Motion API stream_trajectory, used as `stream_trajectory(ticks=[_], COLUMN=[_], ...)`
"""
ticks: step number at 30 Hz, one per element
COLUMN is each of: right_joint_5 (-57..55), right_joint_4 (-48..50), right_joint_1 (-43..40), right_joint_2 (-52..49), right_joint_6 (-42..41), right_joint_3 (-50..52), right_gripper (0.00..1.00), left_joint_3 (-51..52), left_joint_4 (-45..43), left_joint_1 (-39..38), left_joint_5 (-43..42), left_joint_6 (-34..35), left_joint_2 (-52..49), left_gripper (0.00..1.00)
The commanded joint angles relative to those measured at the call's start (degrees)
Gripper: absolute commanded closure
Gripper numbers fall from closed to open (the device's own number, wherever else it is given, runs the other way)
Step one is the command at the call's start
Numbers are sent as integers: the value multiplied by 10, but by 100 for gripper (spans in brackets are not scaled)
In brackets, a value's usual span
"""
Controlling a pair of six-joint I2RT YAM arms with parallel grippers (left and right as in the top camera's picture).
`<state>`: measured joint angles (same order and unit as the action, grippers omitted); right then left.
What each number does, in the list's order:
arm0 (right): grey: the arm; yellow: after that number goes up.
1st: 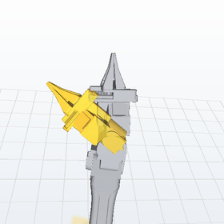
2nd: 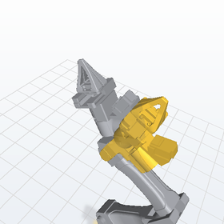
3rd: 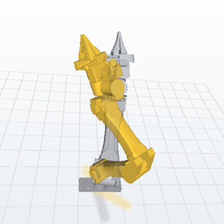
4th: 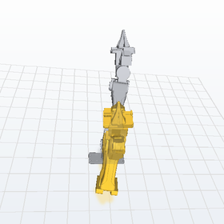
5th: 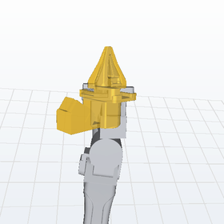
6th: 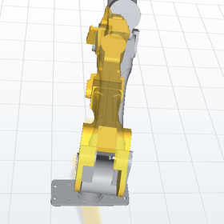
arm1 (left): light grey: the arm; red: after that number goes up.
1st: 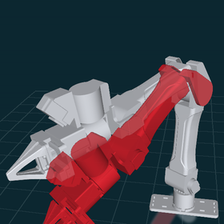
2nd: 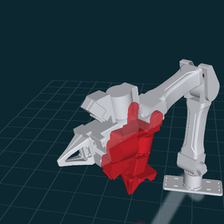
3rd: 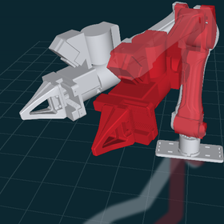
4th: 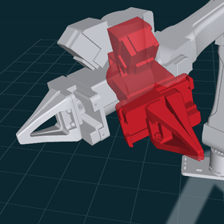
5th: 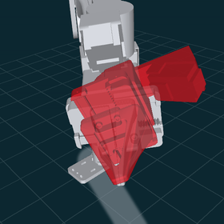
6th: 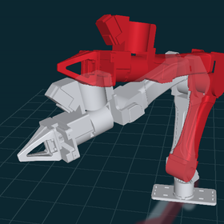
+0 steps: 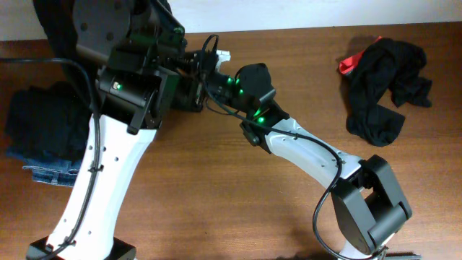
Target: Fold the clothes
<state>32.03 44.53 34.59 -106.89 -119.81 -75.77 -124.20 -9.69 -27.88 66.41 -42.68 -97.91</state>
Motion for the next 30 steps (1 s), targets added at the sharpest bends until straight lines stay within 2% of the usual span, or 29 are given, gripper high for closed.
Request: stream_trajectory(ticks=[1, 6, 8, 12, 15, 19, 23, 28, 30], right_joint_5=[-18, 11, 85, 222, 322, 393, 408, 388, 378], right_joint_4=[9, 17, 14, -2, -2, -17, -74, -212, -270], right_joint_1=[-1, -23, -64, -148, -225, -310, -367, -388, -388], right_joint_2=[7, 7, 8, 8, 8, 8, 8, 8, 8], right_joint_6=[5, 81, 150, 216, 219, 184, 158, 176, 184], right_joint_3=[0, -2, -11, -42, -85, -170, -286, -408, -450], right_gripper=[96, 96, 96, 96, 96, 96, 96, 96, 96], left_joint_3=[-23, -23, -23, -23, -23, -23, -23, -23, -23], left_joint_4=[-8, -8, -8, -7, -7, 10, 94, 249, 313], left_joint_1=[-9, -17, -16, -16, -16, -21, -44, -98, -145], left_joint_5=[-21, -19, -9, -6, -6, -1, -2, -6, -2], left_joint_6=[-5, -6, -8, -10, -12, -12, -2, 61, 74], left_joint_2=[6, 6, 6, 9, 16, 25, 27, 27, 27], left_gripper=[100, 100, 100, 100, 100, 100, 100, 100, 100])
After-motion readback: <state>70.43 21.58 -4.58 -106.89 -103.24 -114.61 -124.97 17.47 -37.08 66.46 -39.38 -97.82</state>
